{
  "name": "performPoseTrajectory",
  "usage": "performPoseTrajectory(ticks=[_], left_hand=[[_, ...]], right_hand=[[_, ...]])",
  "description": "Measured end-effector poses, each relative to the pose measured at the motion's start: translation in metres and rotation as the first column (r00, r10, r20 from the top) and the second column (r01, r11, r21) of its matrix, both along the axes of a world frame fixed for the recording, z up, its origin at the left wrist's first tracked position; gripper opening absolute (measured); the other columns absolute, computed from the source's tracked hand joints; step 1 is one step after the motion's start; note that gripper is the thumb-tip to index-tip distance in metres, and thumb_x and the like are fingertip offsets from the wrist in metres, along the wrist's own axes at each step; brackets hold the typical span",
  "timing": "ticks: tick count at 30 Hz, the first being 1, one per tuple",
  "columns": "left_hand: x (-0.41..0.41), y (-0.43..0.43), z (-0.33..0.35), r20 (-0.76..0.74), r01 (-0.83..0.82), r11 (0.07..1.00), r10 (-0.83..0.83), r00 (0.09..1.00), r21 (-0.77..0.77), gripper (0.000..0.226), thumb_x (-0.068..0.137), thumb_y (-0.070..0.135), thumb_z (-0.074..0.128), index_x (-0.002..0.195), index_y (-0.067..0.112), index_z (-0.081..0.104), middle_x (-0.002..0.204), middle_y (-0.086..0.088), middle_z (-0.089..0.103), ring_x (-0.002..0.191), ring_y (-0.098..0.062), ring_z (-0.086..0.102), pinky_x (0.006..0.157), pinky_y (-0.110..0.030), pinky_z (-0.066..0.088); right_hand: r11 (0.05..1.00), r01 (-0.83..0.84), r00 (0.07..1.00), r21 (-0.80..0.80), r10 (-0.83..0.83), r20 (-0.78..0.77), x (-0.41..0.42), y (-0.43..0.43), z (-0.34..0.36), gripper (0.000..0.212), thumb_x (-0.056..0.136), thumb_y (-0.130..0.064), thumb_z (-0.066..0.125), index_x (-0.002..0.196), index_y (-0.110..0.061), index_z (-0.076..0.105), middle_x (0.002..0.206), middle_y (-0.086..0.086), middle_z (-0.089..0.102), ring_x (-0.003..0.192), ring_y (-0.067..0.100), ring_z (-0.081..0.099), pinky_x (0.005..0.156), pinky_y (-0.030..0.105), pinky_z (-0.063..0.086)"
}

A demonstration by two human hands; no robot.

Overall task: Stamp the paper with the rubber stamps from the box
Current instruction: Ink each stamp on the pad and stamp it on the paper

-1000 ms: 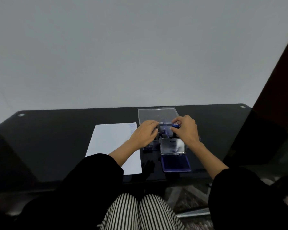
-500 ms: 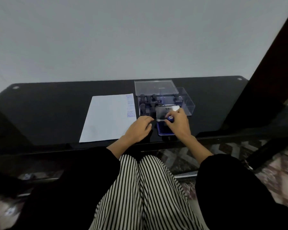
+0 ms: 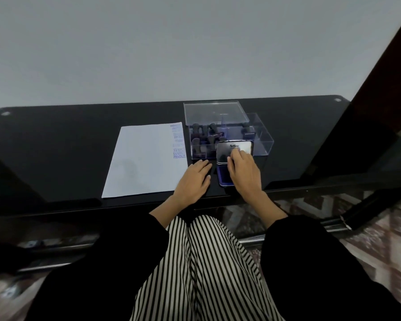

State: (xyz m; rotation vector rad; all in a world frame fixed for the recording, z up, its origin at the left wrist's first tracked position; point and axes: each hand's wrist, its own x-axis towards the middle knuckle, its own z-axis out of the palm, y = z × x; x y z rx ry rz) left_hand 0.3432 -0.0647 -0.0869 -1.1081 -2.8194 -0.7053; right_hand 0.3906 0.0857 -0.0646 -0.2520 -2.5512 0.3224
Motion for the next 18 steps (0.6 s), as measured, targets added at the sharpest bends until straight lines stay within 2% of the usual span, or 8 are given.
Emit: performPoseTrajectory(ticks=[5, 8, 10, 12, 14, 18], left_hand=[[-0.001, 0.000, -0.003, -0.020, -0.003, 1.000, 0.003, 1.000, 0.003, 0.045, 0.100, 0.022, 0.035, 0.143, 0.008, 0.034, 0.152, -0.006, 0.032, 0.143, -0.019, 0.022, 0.119, -0.030, 0.016], [-0.002, 0.001, -0.005, -0.027, -0.009, 1.000, 0.009, 1.000, 0.001, 0.045, 0.100, 0.023, 0.034, 0.143, 0.009, 0.034, 0.152, -0.005, 0.032, 0.143, -0.018, 0.022, 0.120, -0.031, 0.016], [-0.002, 0.001, -0.006, -0.027, -0.013, 1.000, 0.013, 1.000, 0.002, 0.046, 0.100, 0.023, 0.034, 0.143, 0.010, 0.034, 0.152, -0.004, 0.032, 0.143, -0.018, 0.022, 0.120, -0.031, 0.015], [-0.002, 0.001, -0.006, -0.025, -0.014, 1.000, 0.014, 1.000, 0.007, 0.045, 0.099, 0.023, 0.034, 0.143, 0.010, 0.034, 0.152, -0.004, 0.032, 0.143, -0.018, 0.022, 0.120, -0.031, 0.015], [-0.003, 0.001, -0.007, -0.023, -0.015, 1.000, 0.015, 1.000, 0.015, 0.045, 0.099, 0.023, 0.035, 0.143, 0.010, 0.035, 0.152, -0.004, 0.032, 0.143, -0.018, 0.022, 0.120, -0.031, 0.015], [-0.002, 0.001, -0.006, -0.020, -0.018, 1.000, 0.019, 1.000, 0.010, 0.045, 0.099, 0.023, 0.034, 0.143, 0.011, 0.034, 0.152, -0.003, 0.031, 0.144, -0.017, 0.021, 0.119, -0.029, 0.012]], right_hand=[[0.997, 0.009, 0.994, 0.072, -0.001, -0.108, -0.004, 0.002, -0.007, 0.013, 0.089, -0.012, 0.054, 0.081, -0.004, 0.057, 0.069, 0.010, 0.061, 0.065, 0.026, 0.059, 0.050, 0.032, 0.047], [0.992, 0.032, 0.987, 0.122, -0.012, -0.159, -0.001, 0.002, -0.015, 0.023, 0.087, -0.017, 0.043, 0.072, -0.007, 0.056, 0.060, 0.006, 0.057, 0.056, 0.022, 0.055, 0.044, 0.027, 0.045], [0.991, 0.046, 0.986, 0.122, -0.025, -0.162, -0.002, 0.001, -0.017, 0.020, 0.086, -0.015, 0.045, 0.071, -0.007, 0.055, 0.059, 0.006, 0.056, 0.056, 0.022, 0.054, 0.044, 0.027, 0.044], [0.995, 0.044, 0.990, 0.090, -0.031, -0.138, -0.006, 0.001, -0.013, 0.014, 0.082, -0.006, 0.059, 0.068, -0.005, 0.054, 0.056, 0.007, 0.054, 0.054, 0.023, 0.054, 0.042, 0.027, 0.041], [0.998, 0.022, 0.997, 0.053, -0.018, -0.072, -0.011, 0.003, -0.007, 0.019, 0.076, 0.000, 0.066, 0.066, -0.004, 0.051, 0.054, 0.010, 0.052, 0.050, 0.025, 0.052, 0.041, 0.024, 0.033], [1.000, 0.015, 0.999, 0.001, -0.015, 0.034, -0.022, 0.009, 0.000, 0.024, 0.087, -0.006, 0.054, 0.070, -0.010, 0.038, 0.064, 0.016, 0.054, 0.056, 0.027, 0.046, 0.049, 0.030, 0.027]])
